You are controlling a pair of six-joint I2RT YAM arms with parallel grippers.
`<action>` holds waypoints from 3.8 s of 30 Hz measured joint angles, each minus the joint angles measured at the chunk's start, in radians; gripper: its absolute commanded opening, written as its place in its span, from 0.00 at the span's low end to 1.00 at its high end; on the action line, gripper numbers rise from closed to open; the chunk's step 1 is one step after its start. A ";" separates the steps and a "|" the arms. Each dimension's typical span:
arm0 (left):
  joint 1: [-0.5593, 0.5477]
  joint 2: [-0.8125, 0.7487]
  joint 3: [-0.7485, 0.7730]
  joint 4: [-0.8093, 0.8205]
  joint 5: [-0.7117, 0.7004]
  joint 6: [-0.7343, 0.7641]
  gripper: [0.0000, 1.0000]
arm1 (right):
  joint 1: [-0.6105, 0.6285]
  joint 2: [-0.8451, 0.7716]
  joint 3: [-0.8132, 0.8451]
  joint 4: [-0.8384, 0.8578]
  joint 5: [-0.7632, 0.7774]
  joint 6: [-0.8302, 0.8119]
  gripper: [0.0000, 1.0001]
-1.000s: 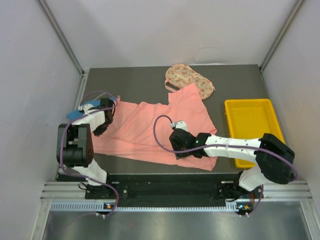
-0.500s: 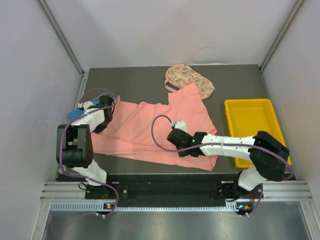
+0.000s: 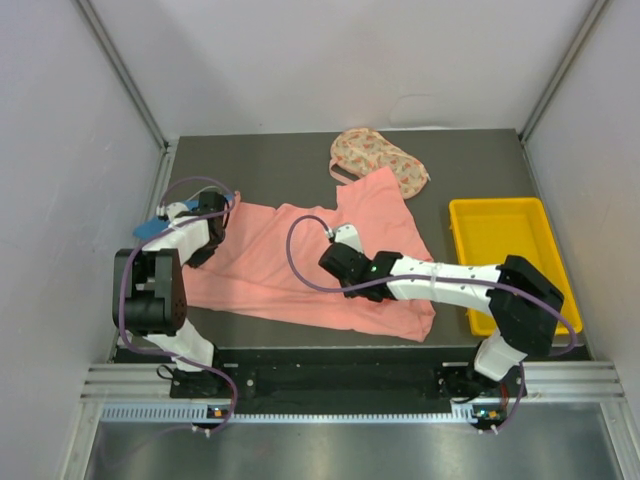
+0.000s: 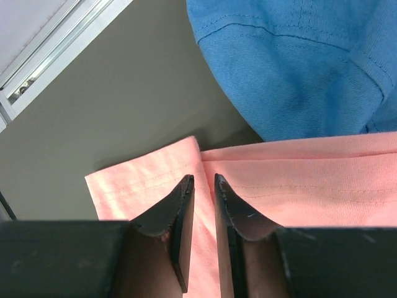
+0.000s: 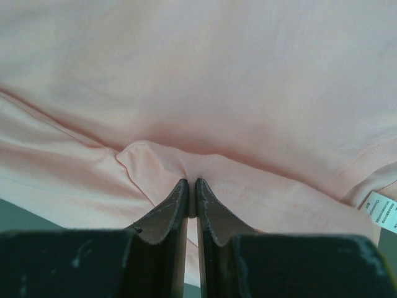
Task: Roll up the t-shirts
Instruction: Fold the T-shirt at the center of the board.
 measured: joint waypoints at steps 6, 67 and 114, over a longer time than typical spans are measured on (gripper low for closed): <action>0.000 0.000 0.000 0.006 0.002 -0.004 0.32 | 0.000 0.018 0.027 -0.003 0.013 -0.023 0.09; 0.011 -0.021 0.073 -0.156 -0.021 -0.156 0.00 | -0.037 -0.086 -0.060 0.042 0.002 -0.056 0.07; -0.630 -0.277 -0.089 0.246 0.701 0.161 0.02 | -0.129 -0.435 -0.161 -0.255 0.082 0.255 0.37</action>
